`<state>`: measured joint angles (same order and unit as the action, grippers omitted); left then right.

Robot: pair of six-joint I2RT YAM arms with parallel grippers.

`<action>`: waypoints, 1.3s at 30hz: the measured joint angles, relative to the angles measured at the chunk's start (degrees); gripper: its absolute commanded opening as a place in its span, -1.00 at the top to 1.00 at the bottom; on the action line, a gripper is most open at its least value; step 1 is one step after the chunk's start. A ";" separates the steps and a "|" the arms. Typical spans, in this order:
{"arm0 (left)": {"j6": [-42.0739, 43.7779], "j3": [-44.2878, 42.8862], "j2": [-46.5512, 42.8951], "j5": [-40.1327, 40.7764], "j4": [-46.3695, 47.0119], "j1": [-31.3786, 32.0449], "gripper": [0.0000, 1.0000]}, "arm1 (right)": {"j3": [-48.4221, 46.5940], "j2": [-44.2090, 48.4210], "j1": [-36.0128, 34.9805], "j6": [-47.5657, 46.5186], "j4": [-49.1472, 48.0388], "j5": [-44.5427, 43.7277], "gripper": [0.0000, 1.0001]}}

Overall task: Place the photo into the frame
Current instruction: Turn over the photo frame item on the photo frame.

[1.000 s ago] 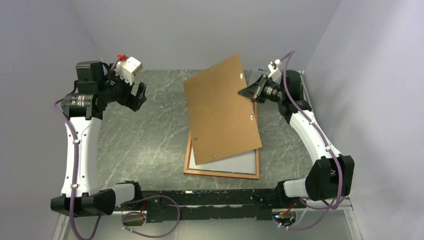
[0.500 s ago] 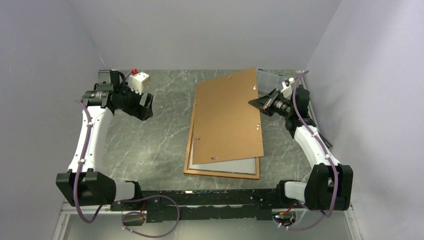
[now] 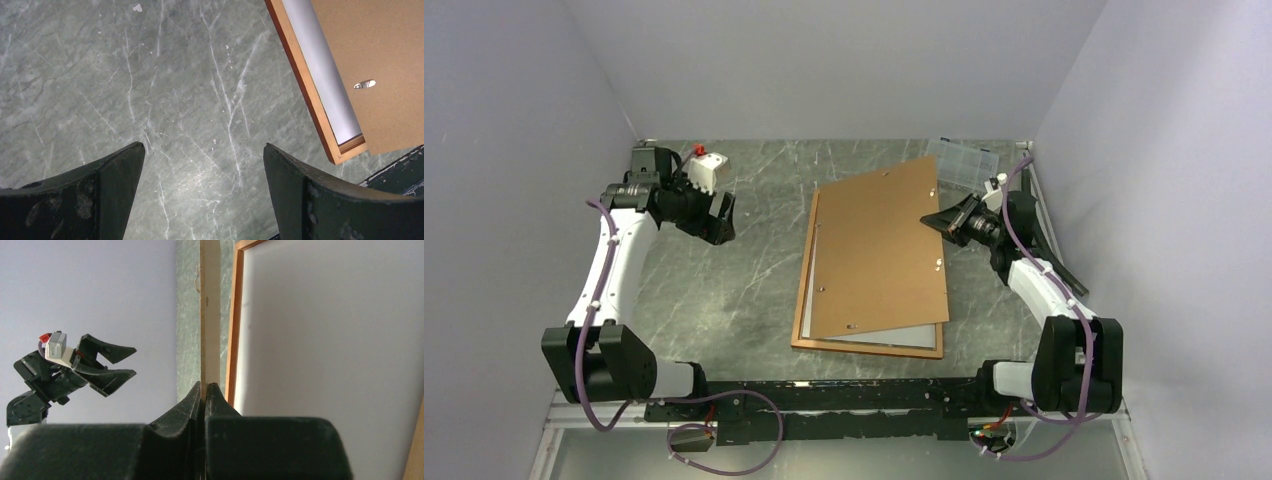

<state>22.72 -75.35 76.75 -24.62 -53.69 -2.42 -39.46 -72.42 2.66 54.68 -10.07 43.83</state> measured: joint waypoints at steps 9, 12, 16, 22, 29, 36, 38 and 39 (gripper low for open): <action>-0.15 0.04 1.49 -1.11 0.70 0.00 -0.88 | 2.45 -2.89 0.07 0.04 -3.04 -0.02 1.00; -0.15 0.04 1.49 -1.29 0.70 0.00 -0.88 | 3.08 -4.39 0.11 0.44 -4.46 -0.02 1.00; -0.15 0.04 1.53 -1.62 0.70 0.00 -0.88 | 3.52 -5.77 0.17 0.79 -5.92 -0.04 1.00; -0.17 0.04 1.99 -2.49 0.68 0.00 -0.88 | 3.61 -7.30 0.24 1.18 -8.41 -0.02 1.00; -0.17 0.04 2.71 -2.82 0.70 0.00 -0.88 | 3.61 -10.56 0.28 2.03 -10.71 0.22 1.00; -0.22 0.04 2.89 -3.65 0.72 0.00 -0.88 | 4.52 -11.15 0.28 2.34 -12.46 0.37 1.00; -0.42 0.07 3.17 -3.91 0.76 0.04 -0.88 | 5.01 -11.15 0.28 2.34 -12.61 0.28 1.00; -0.57 0.11 3.34 -4.02 0.76 0.09 -0.88 | 5.22 -11.15 0.28 2.34 -12.70 0.22 1.00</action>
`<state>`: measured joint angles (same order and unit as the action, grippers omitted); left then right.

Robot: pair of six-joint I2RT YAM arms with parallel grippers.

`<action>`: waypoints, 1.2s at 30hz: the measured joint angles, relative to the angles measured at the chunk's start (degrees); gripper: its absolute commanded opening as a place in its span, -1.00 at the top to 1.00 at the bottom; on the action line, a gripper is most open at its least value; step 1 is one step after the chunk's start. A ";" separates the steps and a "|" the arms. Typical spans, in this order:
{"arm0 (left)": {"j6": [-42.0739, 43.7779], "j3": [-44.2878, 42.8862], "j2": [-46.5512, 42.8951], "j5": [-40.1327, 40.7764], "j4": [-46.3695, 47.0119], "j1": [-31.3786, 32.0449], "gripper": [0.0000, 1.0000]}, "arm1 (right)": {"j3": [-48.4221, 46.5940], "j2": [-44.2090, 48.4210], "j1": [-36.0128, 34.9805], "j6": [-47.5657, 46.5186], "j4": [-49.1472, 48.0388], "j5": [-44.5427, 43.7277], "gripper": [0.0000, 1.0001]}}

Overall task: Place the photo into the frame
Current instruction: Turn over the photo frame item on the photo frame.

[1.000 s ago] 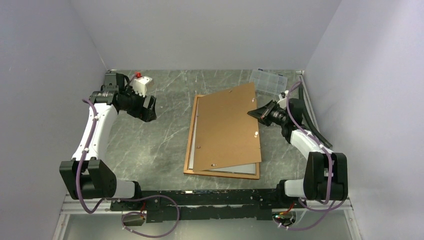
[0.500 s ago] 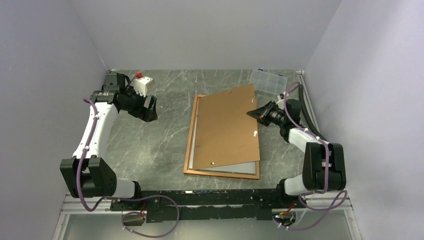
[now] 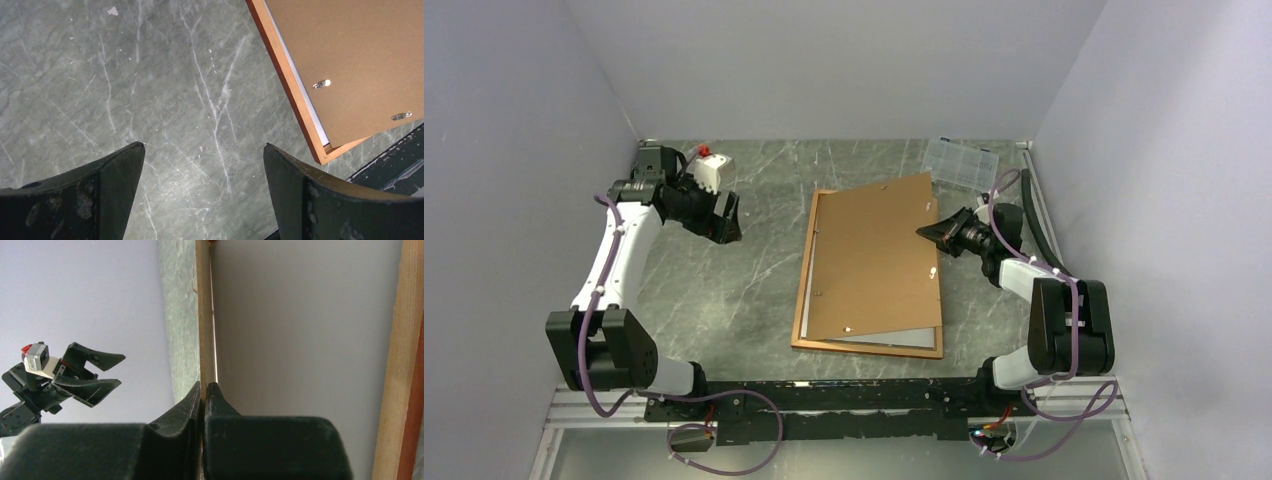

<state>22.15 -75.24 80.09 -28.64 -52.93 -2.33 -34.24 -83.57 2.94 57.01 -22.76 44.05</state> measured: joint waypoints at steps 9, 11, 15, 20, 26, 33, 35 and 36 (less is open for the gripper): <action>-0.50 0.81 0.79 -0.11 0.48 0.61 -0.88 | 2.67 0.00 0.04 0.07 -1.60 -0.90 1.00; -0.59 1.25 0.98 -0.17 0.63 0.76 -0.88 | 3.45 0.02 0.04 0.24 -2.40 -1.14 1.00; -0.90 2.32 1.75 -0.61 1.68 1.33 -0.88 | 5.29 0.24 0.04 0.90 -4.09 -1.79 1.00; -1.57 4.61 3.63 -1.09 3.23 3.28 -0.88 | 6.60 0.52 0.04 1.27 -5.55 -2.03 1.00; -2.38 7.15 5.84 -1.16 4.74 6.86 -0.88 | 6.62 1.31 0.04 -0.20 -5.07 -2.23 0.92; -2.58 7.30 5.95 -1.11 5.55 8.24 -0.88 | 4.94 0.46 0.04 -2.47 -2.80 -2.16 0.64; -2.56 7.30 5.95 -1.07 5.55 8.35 -0.88 | 4.57 -0.66 0.02 -3.39 -2.45 -2.25 0.54; -2.56 7.30 5.95 -1.05 5.53 8.39 -0.88 | 4.44 -1.25 0.00 -3.89 -1.99 -2.36 0.50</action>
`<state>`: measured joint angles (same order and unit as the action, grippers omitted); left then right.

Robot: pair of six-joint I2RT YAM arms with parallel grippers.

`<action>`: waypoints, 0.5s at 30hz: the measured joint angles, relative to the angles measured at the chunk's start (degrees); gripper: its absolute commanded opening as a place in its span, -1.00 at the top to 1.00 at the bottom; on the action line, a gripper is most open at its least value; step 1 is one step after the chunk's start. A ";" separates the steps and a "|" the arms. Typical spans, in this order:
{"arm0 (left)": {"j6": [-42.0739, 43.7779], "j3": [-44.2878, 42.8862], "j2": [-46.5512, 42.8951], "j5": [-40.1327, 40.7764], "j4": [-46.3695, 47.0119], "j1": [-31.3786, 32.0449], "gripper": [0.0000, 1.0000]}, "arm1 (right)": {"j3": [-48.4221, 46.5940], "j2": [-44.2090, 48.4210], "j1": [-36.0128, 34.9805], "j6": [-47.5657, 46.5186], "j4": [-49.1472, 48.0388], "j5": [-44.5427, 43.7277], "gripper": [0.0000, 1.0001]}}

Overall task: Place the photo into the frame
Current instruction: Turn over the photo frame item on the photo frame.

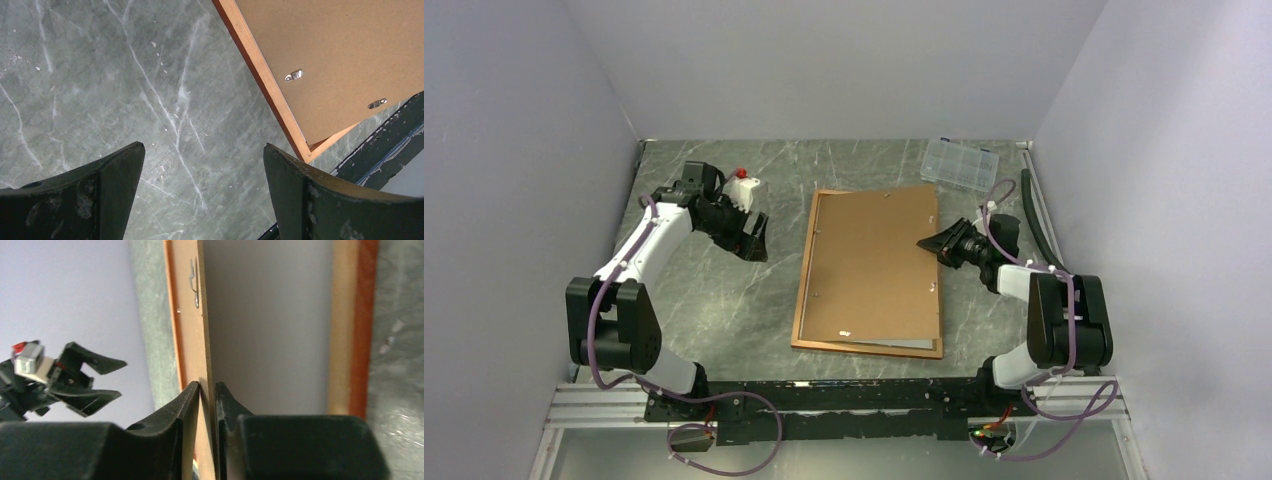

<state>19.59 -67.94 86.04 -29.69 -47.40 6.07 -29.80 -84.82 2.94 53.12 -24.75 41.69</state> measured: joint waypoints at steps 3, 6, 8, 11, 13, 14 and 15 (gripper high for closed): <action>0.00 0.00 0.00 0.02 0.02 0.15 -0.88 | -0.35 -1.31 -0.28 -1.77 2.62 -1.33 0.43; 0.00 0.00 0.00 0.04 0.00 0.28 -0.88 | -1.05 -1.60 -1.27 -3.80 6.38 -3.37 0.35; 0.00 0.00 0.00 0.04 0.00 0.35 -0.88 | -2.16 -1.60 -2.05 -5.25 9.07 -4.81 0.30; 0.00 0.00 0.00 0.07 0.00 0.35 -0.88 | -4.59 -1.60 -4.22 -7.98 13.62 -8.11 0.21; 0.00 0.00 0.00 0.09 0.00 0.35 -0.88 | -6.45 -1.57 -5.77 -9.86 16.55 -9.99 0.15; 0.02 0.00 0.00 0.09 0.00 0.35 -0.88 | -7.23 -1.57 -6.25 -10.71 17.81 -10.67 0.10; 0.02 0.00 0.00 0.09 0.00 0.37 -0.88 | -8.20 -1.57 -6.86 -11.61 19.41 -11.65 0.07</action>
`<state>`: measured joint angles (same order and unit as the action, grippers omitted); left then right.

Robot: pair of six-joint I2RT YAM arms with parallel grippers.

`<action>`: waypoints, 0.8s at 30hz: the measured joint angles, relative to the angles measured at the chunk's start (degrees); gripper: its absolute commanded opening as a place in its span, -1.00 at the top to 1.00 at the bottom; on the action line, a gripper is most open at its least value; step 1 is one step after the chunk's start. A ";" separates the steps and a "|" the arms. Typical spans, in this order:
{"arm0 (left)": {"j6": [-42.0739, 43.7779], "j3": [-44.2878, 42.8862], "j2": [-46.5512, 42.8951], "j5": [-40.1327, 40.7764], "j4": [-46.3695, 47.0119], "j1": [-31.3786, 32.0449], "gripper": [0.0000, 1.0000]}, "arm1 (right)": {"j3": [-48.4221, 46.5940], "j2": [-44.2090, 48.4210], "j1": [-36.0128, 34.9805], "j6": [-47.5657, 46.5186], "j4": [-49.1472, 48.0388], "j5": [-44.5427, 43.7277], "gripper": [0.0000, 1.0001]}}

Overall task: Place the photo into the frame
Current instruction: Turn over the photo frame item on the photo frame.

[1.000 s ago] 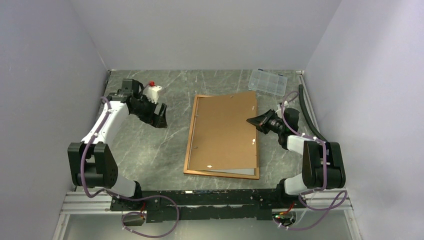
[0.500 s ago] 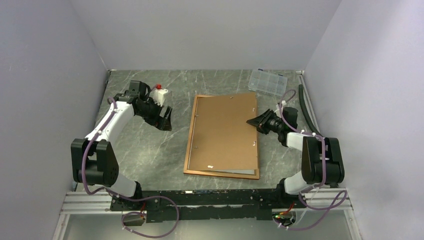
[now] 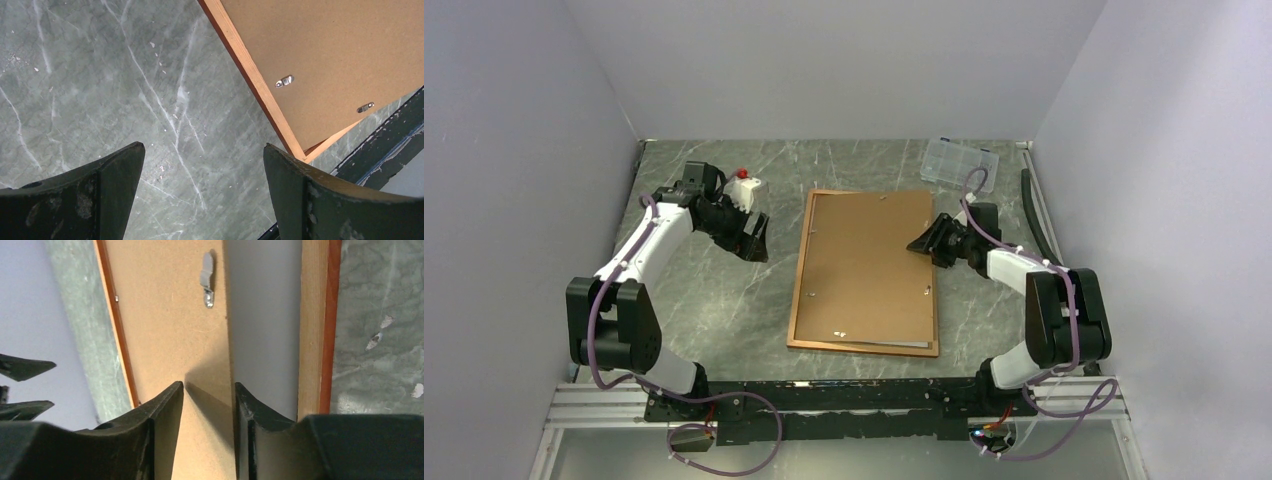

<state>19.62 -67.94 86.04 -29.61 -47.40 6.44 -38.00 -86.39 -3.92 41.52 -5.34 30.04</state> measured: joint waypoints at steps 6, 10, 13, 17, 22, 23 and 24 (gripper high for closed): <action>0.09 0.00 0.00 0.04 -0.02 0.04 -0.88 | -6.27 -0.37 -3.52 -5.18 9.94 -6.60 -0.20; 0.17 0.00 0.00 0.09 -0.04 0.04 -0.88 | -11.91 -2.69 -6.82 -8.17 17.03 -13.16 -0.44; 0.17 0.00 -0.02 0.11 -0.09 0.04 -0.88 | -14.73 -4.09 -9.62 -9.75 20.96 -17.94 -0.59; 0.20 0.00 -0.09 0.09 -0.20 0.04 -0.88 | -17.27 -5.49 -11.80 -11.02 25.00 -22.08 -0.69; 0.42 0.00 -0.50 0.13 -0.39 0.04 -0.88 | -19.80 -7.30 -13.20 -12.11 28.48 -26.32 -0.89; 0.44 0.00 -0.55 0.13 -0.42 0.04 -0.88 | -20.39 -7.76 -13.49 -12.33 29.38 -27.36 -0.98; 0.44 0.00 -0.61 0.13 -0.44 0.04 -0.88 | -20.94 -8.11 -13.86 -12.59 30.05 -28.59 -0.99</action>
<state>20.05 -67.94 85.43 -29.47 -47.83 6.48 -58.94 -94.50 -17.78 28.93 24.71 1.45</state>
